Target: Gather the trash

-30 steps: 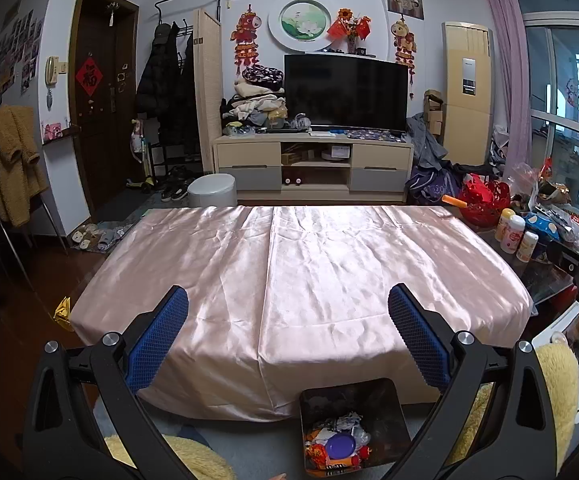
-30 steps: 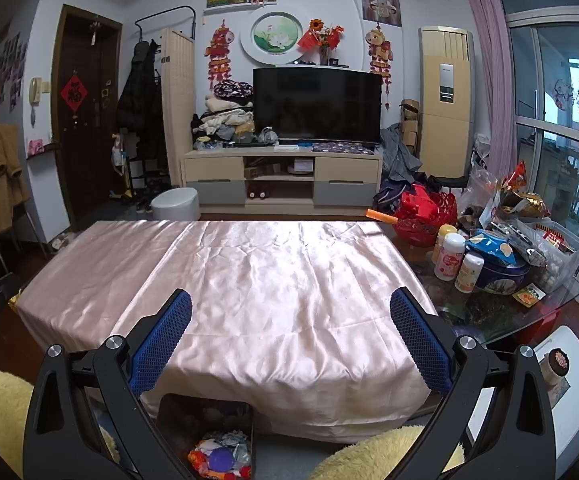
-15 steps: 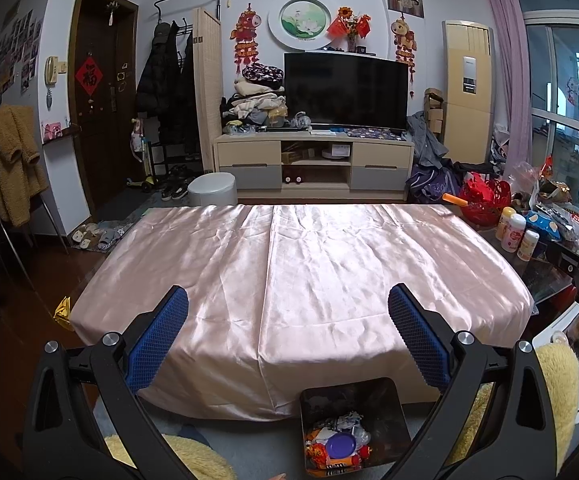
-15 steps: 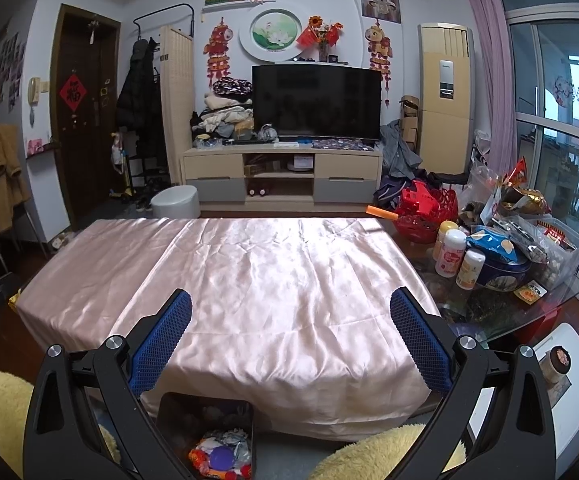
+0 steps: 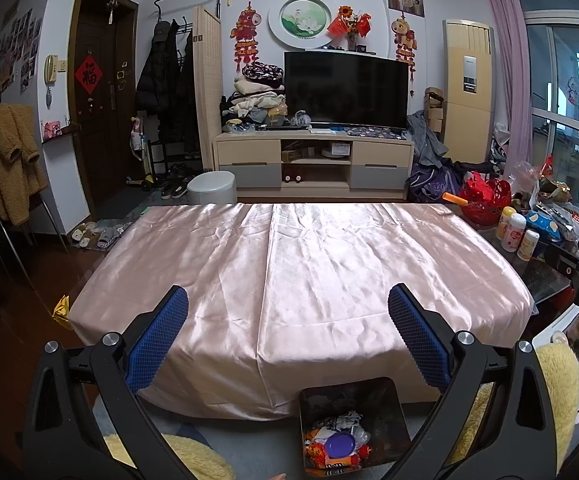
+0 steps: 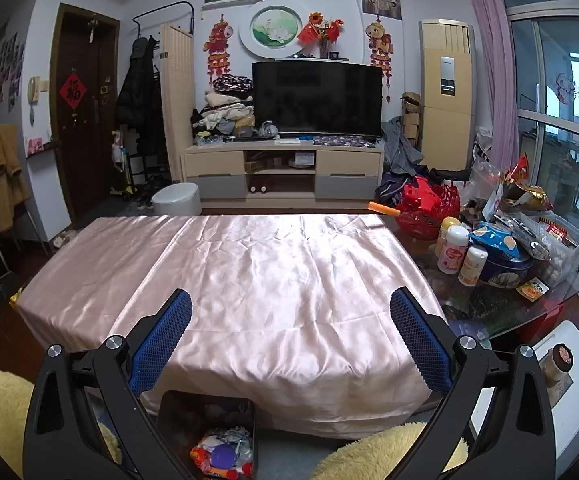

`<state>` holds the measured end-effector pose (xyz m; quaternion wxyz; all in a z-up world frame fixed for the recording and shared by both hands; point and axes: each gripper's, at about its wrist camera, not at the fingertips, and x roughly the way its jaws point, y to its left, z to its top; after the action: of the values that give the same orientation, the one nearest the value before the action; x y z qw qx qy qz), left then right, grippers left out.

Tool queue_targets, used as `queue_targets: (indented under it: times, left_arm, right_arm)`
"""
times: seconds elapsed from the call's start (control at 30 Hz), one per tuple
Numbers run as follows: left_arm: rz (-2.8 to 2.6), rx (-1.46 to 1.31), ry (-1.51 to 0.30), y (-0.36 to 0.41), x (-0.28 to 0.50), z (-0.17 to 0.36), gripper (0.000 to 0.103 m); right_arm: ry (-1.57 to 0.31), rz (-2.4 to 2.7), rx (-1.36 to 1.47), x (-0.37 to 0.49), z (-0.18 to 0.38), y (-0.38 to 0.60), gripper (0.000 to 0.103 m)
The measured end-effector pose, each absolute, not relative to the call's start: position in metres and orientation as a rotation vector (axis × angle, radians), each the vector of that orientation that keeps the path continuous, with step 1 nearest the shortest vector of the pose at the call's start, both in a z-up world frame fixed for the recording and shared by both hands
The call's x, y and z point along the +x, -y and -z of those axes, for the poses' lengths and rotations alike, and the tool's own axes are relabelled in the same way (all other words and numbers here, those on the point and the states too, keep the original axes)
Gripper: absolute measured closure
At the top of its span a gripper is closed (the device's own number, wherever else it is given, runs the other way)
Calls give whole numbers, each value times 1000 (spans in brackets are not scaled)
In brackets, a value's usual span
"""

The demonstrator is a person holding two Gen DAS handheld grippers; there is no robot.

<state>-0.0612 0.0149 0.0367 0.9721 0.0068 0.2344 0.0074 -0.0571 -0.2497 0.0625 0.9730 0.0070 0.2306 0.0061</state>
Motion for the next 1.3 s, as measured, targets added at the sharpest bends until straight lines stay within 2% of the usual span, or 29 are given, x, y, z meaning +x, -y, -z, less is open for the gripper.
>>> queue_targets:
  times: [1.3]
  left_arm:
    - [-24,-2,-458,-8,-66,-37,8]
  right_arm:
    - [-486,-13,20,-55,-61,251,3]
